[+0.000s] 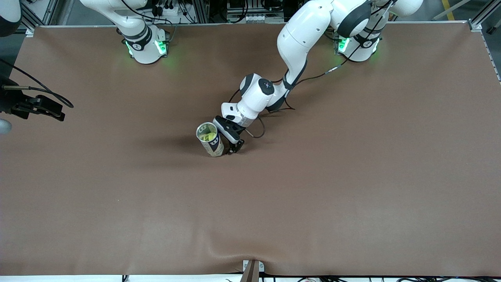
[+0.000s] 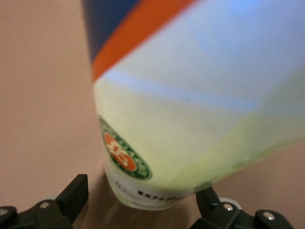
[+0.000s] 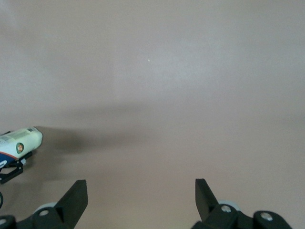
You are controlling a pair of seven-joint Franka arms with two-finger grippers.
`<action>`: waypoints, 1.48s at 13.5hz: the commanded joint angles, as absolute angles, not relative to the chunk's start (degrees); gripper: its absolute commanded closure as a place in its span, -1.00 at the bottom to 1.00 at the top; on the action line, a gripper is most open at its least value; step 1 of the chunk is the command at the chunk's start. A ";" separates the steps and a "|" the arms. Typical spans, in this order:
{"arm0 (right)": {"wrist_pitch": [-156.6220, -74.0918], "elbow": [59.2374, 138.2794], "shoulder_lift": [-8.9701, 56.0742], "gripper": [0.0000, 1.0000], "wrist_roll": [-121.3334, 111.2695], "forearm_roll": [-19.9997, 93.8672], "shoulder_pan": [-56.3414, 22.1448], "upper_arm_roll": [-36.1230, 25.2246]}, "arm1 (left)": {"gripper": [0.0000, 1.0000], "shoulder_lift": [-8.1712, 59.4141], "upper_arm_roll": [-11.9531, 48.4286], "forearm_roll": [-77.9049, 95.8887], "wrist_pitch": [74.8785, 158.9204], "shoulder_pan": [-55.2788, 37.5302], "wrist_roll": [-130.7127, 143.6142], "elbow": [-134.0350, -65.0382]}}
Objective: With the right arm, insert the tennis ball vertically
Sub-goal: 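Lower the can upright onto the table and open the left gripper, then draw the left gripper away from the standing can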
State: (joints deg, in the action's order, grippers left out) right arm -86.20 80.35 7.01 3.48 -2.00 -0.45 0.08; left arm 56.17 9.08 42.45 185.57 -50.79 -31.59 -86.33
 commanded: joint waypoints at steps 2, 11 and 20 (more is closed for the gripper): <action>-89.12 83.04 4.33 -1.00 3.95 -1.32 -1.23 -0.09 | -1.00 51.34 7.30 43.33 181.59 -51.33 -29.71 -91.49; -90.44 88.87 -1.23 -1.00 2.90 -1.41 -3.34 -0.09 | -1.00 45.10 5.45 43.33 173.06 -50.71 -26.46 -97.90; -89.56 85.52 -0.18 -1.00 1.93 -1.67 -2.90 0.00 | -1.00 35.60 -6.13 43.24 155.94 -50.89 -24.35 -103.80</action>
